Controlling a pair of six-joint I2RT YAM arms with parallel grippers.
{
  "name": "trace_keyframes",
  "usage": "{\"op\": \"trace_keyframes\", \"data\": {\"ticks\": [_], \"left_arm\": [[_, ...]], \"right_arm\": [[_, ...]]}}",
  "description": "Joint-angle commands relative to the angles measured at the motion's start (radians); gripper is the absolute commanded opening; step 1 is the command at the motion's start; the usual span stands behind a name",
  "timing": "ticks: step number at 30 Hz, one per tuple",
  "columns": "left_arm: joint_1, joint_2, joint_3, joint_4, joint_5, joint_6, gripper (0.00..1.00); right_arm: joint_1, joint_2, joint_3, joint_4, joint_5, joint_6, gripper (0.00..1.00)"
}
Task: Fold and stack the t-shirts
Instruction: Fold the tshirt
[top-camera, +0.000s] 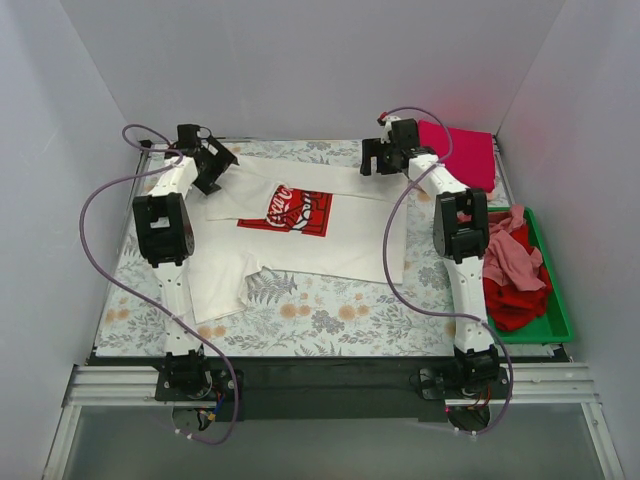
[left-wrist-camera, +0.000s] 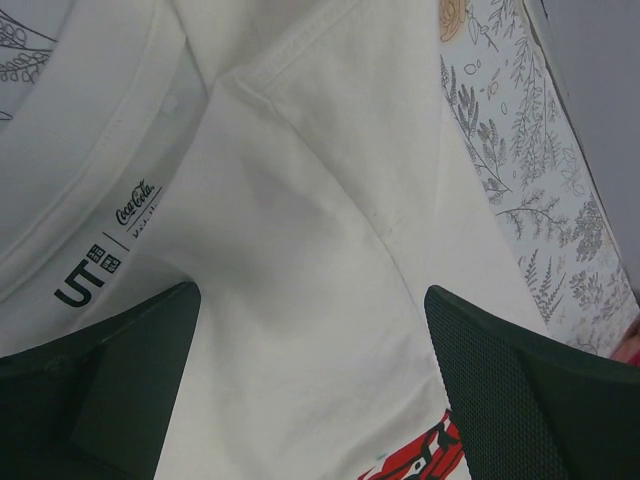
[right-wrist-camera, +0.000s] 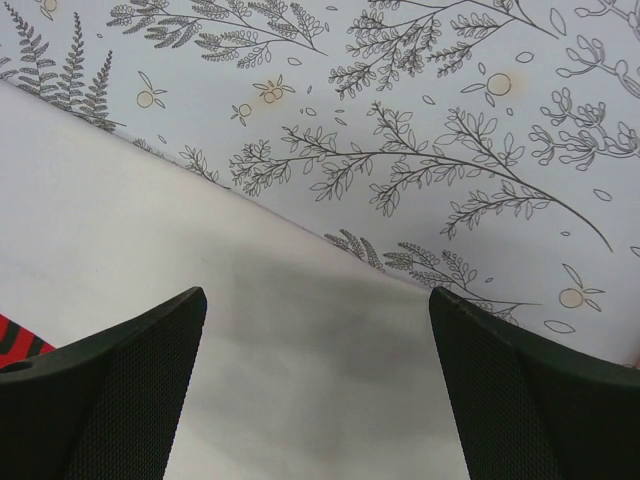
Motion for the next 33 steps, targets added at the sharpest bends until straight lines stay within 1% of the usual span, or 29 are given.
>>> {"op": "trace_keyframes", "data": {"ticks": [1,2,3,4,5,6,7,8,9,10,11,12,14,15,16,17,18,19,20,21,22,24,26,29,31,33], "left_arm": [[0.005,-0.027,0.066,-0.121,-0.030,0.049,0.96],[0.002,-0.101,0.007,-0.111,-0.033,0.049,0.96],[-0.002,-0.146,-0.037,-0.100,-0.039,0.051,0.96],[-0.006,-0.192,-0.102,-0.088,-0.051,0.051,0.96],[-0.010,-0.303,-0.164,-0.060,-0.068,0.035,0.96],[-0.010,-0.353,-0.300,-0.050,-0.070,0.028,0.96],[-0.012,-0.414,-0.366,-0.040,-0.071,0.015,0.96],[-0.012,-0.518,-0.435,-0.023,-0.082,-0.012,0.96],[-0.015,-0.582,-0.592,-0.013,-0.088,-0.031,0.96],[-0.016,-0.640,-0.667,0.025,-0.094,-0.051,0.96],[-0.027,-0.695,-0.759,0.050,-0.097,-0.064,0.96],[-0.038,-0.808,-0.895,0.070,-0.091,-0.098,0.96],[-0.062,-0.912,-1.027,0.084,-0.102,-0.143,0.96],[-0.106,-0.994,-1.080,0.083,-0.102,-0.178,0.96],[-0.117,-1.036,-1.177,0.078,-0.112,-0.199,0.96],[-0.157,-1.068,-1.215,0.058,-0.117,-0.221,0.96],[-0.177,-1.099,-1.252,0.040,-0.113,-0.235,0.96],[-0.199,-1.160,-1.296,0.015,-0.131,-0.283,0.96],[-0.244,-1.189,-1.318,-0.037,-0.139,-0.308,0.96],[-0.265,-1.231,-1.336,-0.051,-0.180,-0.324,0.96],[-0.278,-1.296,-1.352,-0.066,-0.219,-0.368,0.96],[-0.286,-1.360,-1.384,-0.124,-0.235,-0.396,0.96],[-0.288,-1.433,-1.407,-0.172,-0.299,-0.437,0.96],[-0.289,-1.461,-1.424,-0.209,-0.347,-0.465,0.96],[-0.288,-1.446,-1.445,-0.220,-0.361,-0.477,0.97],[-0.288,-1.403,-1.448,-0.264,-0.372,-0.509,0.98]], "right_arm": [[-0.005,-0.122,0.021,-0.004,-0.025,-0.053,0.98],[-0.002,-0.154,0.003,-0.003,-0.027,-0.058,0.98],[-0.001,-0.226,-0.054,-0.003,-0.024,-0.056,0.98],[0.004,-0.265,-0.091,-0.001,-0.021,-0.056,0.98],[0.008,-0.308,-0.135,0.008,-0.021,-0.056,0.98],[0.013,-0.396,-0.193,0.016,-0.015,-0.052,0.98],[0.018,-0.446,-0.314,0.026,-0.013,-0.037,0.98],[0.028,-0.496,-0.400,0.051,-0.012,-0.027,0.98],[0.036,-0.595,-0.480,0.106,-0.009,-0.009,0.98],[0.050,-0.648,-0.652,0.144,-0.021,0.014,0.98],[0.059,-0.741,-0.734,0.181,-0.027,0.035,0.98],[0.068,-0.788,-0.810,0.242,-0.035,0.057,0.98],[0.096,-0.868,-1.004,0.299,-0.050,0.112,0.98],[0.105,-0.933,-1.057,0.316,-0.047,0.128,0.98],[0.116,-0.963,-1.097,0.321,-0.039,0.144,0.98],[0.134,-1.012,-1.166,0.324,-0.035,0.164,0.98],[0.142,-1.033,-1.194,0.324,-0.032,0.174,0.98],[0.146,-1.056,-1.217,0.327,-0.030,0.178,0.98],[0.156,-1.075,-1.238,0.324,-0.030,0.183,0.98],[0.157,-1.113,-1.269,0.325,-0.032,0.186,0.98],[0.160,-1.132,-1.281,0.325,-0.030,0.186,0.98],[0.163,-1.176,-1.307,0.324,-0.025,0.177,0.98],[0.166,-1.217,-1.321,0.321,-0.013,0.174,0.98],[0.166,-1.253,-1.344,0.313,0.001,0.168,0.98],[0.168,-1.270,-1.356,0.306,0.005,0.166,0.98],[0.168,-1.291,-1.369,0.299,0.014,0.155,0.98]]}}
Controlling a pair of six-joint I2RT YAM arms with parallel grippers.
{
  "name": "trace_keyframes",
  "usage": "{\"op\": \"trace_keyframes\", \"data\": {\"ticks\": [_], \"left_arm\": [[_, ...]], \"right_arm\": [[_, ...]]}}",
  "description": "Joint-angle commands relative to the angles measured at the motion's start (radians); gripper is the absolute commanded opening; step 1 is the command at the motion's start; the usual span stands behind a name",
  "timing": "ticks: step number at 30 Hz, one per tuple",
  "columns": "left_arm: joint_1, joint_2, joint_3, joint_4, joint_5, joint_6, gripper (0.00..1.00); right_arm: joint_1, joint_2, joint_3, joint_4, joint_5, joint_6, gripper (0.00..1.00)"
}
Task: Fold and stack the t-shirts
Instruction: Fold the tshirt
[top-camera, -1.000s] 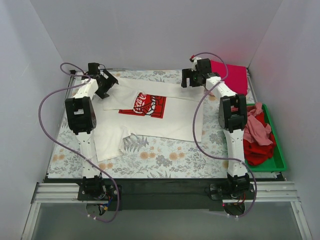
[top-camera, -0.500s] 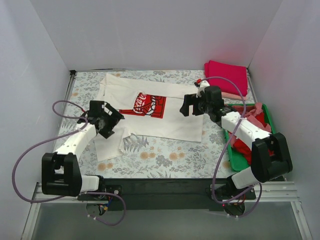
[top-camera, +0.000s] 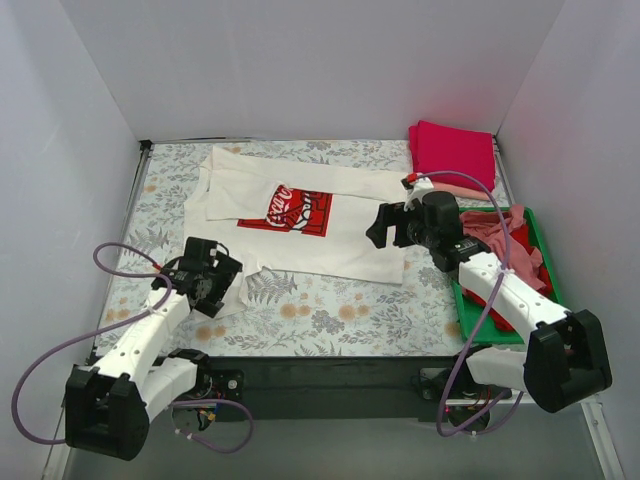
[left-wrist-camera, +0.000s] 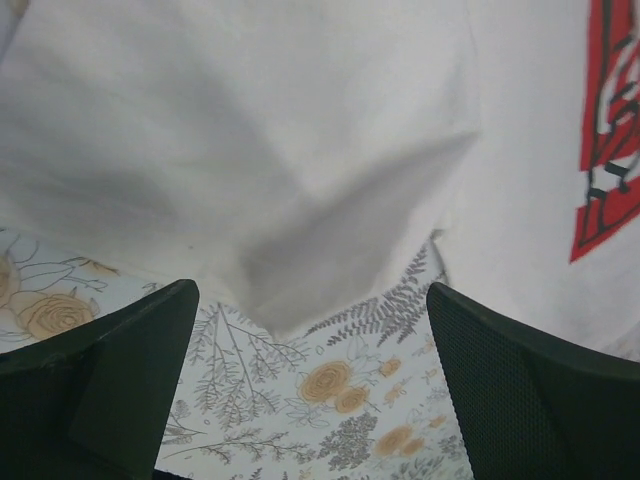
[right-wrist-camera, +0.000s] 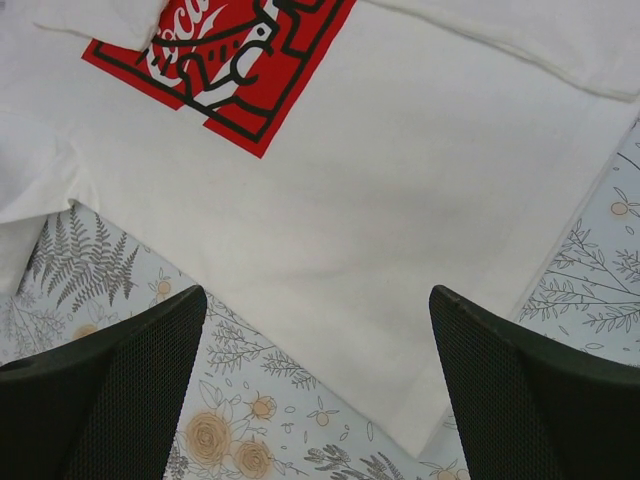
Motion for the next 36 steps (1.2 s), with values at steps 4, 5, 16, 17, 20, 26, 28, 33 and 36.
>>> {"op": "trace_keyframes", "data": {"ticks": [4,5,16,17,20,26,28,33,36], "left_arm": [[0.000,0.065,-0.038,-0.132,-0.098,-0.136,0.98],[0.000,0.056,-0.048,-0.128,-0.105,-0.150,0.98],[0.001,0.096,-0.107,-0.091,-0.196,-0.232,0.70],[0.003,0.111,-0.111,-0.074,-0.208,-0.232,0.63],[0.012,0.137,-0.112,-0.048,-0.202,-0.221,0.51],[0.018,0.160,-0.120,-0.045,-0.213,-0.218,0.18],[0.020,0.142,-0.126,-0.046,-0.222,-0.218,0.02],[0.023,0.087,-0.118,-0.027,-0.222,-0.184,0.00],[0.023,0.057,-0.095,-0.028,-0.236,-0.175,0.00]], "right_arm": [[0.005,-0.065,-0.046,0.013,0.035,-0.010,0.98],[0.007,-0.074,-0.050,0.013,0.026,-0.013,0.99],[0.005,-0.108,-0.069,0.010,-0.003,-0.023,0.98],[0.004,-0.111,-0.069,0.010,-0.005,-0.025,0.98],[0.005,-0.118,-0.072,0.010,0.001,-0.026,0.98],[0.005,-0.119,-0.073,0.006,0.015,-0.026,0.98],[0.004,-0.119,-0.074,0.006,0.023,-0.022,0.98],[0.005,-0.121,-0.077,-0.048,0.034,0.003,0.98],[0.010,-0.110,-0.096,-0.114,0.070,0.052,0.98]]}}
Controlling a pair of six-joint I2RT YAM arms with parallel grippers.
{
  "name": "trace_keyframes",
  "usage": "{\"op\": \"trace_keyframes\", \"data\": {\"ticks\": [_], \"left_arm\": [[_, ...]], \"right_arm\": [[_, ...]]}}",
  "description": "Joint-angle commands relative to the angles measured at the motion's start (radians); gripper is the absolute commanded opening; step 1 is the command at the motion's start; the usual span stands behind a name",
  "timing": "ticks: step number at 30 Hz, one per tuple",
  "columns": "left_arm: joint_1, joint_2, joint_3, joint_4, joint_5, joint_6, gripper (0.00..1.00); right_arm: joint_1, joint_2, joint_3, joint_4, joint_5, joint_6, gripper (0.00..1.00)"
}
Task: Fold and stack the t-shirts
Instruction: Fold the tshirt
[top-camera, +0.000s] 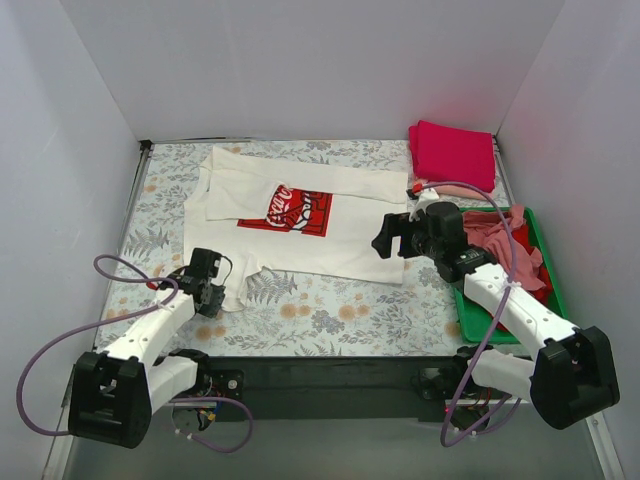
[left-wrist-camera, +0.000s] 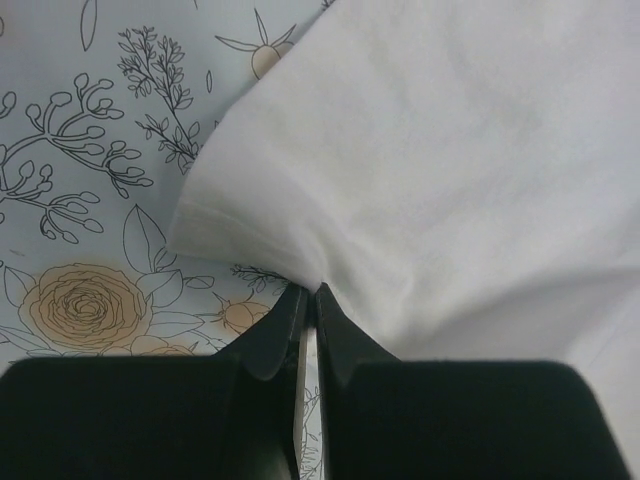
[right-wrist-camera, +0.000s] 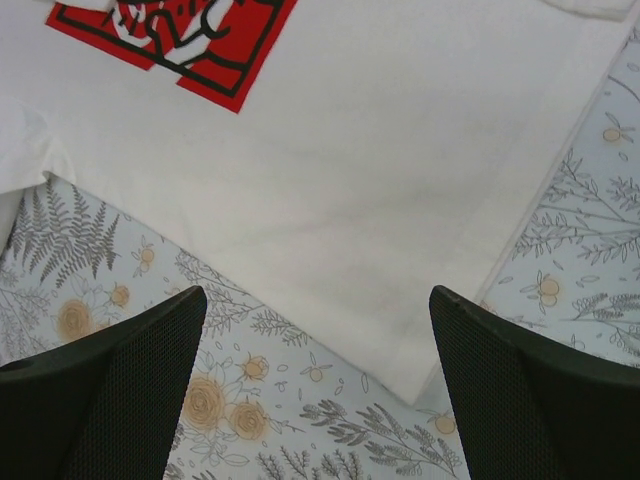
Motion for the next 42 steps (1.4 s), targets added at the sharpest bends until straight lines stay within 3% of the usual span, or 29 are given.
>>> {"op": "trace_keyframes", "data": {"ticks": [1,6,12,15,26,34,38,39,42], "left_arm": [[0.007,-0.044,0.029,-0.004,-0.062,-0.046,0.00],[0.007,-0.078,0.094,-0.017,-0.088,-0.025,0.00],[0.007,-0.109,0.120,0.028,-0.070,0.001,0.00],[0.007,-0.115,0.122,0.047,-0.063,0.012,0.00],[0.007,-0.126,0.145,0.094,-0.062,0.049,0.00],[0.007,-0.107,0.171,0.134,-0.060,0.048,0.00],[0.007,-0.097,0.175,0.168,-0.046,0.051,0.00],[0.007,-0.092,0.178,0.170,-0.046,0.049,0.00],[0.007,-0.068,0.198,0.183,-0.045,0.052,0.00]], "right_arm": [[0.020,-0.005,-0.034,-0.082,0.070,0.050,0.98],[0.067,0.039,-0.041,-0.226,0.167,0.106,0.96],[0.104,0.079,-0.115,-0.254,0.207,0.203,0.91],[0.104,0.104,-0.112,-0.255,0.264,0.269,0.81],[0.104,0.281,-0.044,-0.238,0.276,0.316,0.62],[0.103,0.297,-0.018,-0.255,0.275,0.304,0.25],[0.104,0.292,-0.006,-0.273,0.293,0.301,0.11],[0.104,0.291,-0.001,-0.278,0.299,0.300,0.03],[0.103,0.282,0.019,-0.289,0.314,0.284,0.01]]}}
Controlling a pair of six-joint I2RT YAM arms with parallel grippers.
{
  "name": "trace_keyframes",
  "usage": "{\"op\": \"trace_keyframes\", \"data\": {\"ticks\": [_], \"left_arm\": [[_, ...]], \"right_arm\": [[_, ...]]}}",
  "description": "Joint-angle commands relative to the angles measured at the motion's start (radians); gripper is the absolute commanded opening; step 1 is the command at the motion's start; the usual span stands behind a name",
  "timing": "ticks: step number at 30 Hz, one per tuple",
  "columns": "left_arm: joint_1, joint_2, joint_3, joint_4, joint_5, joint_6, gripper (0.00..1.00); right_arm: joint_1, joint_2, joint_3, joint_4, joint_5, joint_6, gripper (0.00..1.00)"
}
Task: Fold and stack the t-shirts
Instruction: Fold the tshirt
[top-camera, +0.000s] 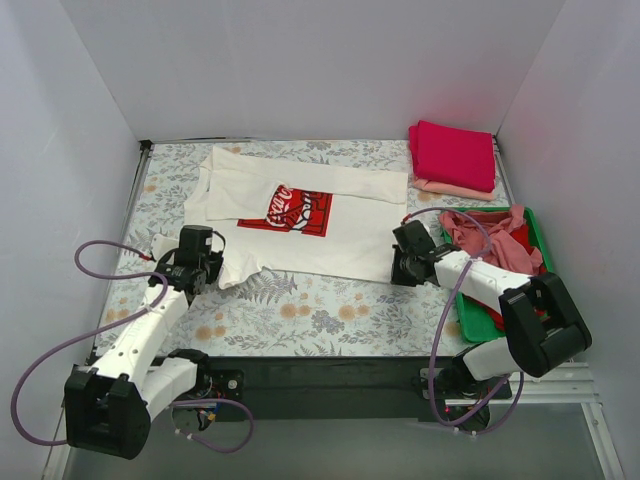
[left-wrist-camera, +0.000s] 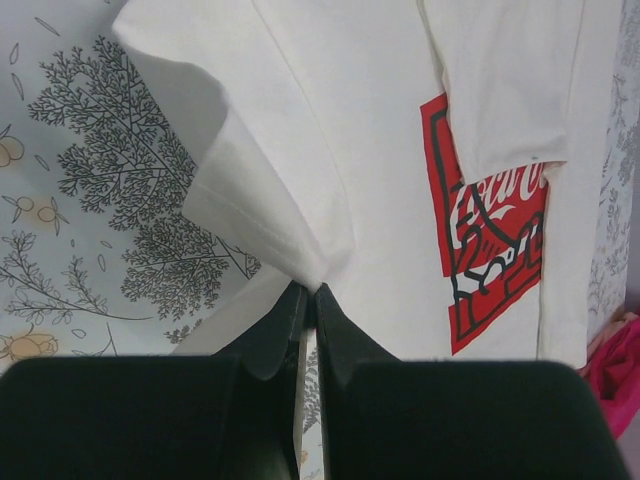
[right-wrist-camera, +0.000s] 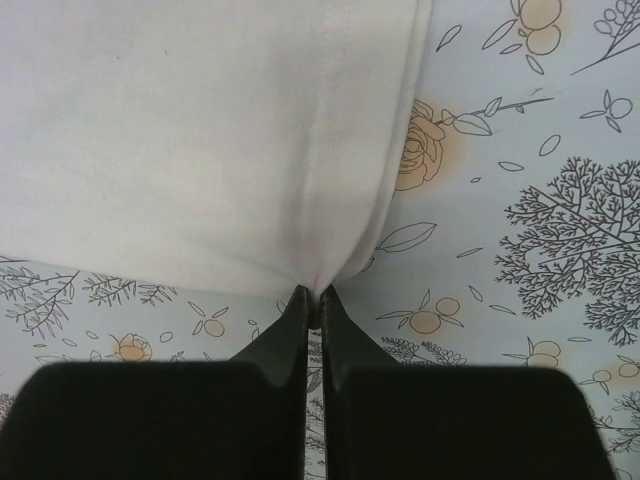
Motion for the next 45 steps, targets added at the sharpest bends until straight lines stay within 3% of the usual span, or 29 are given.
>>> {"op": "trace_keyframes", "data": {"ticks": [1,11,25,45], "left_arm": [[0.004,0.018,0.058,0.044,-0.014,0.011,0.00],[0.004,0.109,0.144,0.161,-0.035,0.041,0.00],[0.023,0.402,0.429,0.208,-0.091,0.122,0.00],[0.055,0.781,0.793,0.248,-0.060,0.238,0.00]], "right_arm": [[0.001,-0.005,0.046,-0.047,0.043,-0.019,0.01],[-0.025,0.034,0.202,-0.099,0.063,-0.083,0.01],[-0.122,0.160,0.431,-0.162,0.026,-0.161,0.01],[-0.215,0.378,0.673,-0.180,-0.014,-0.201,0.01]]}}
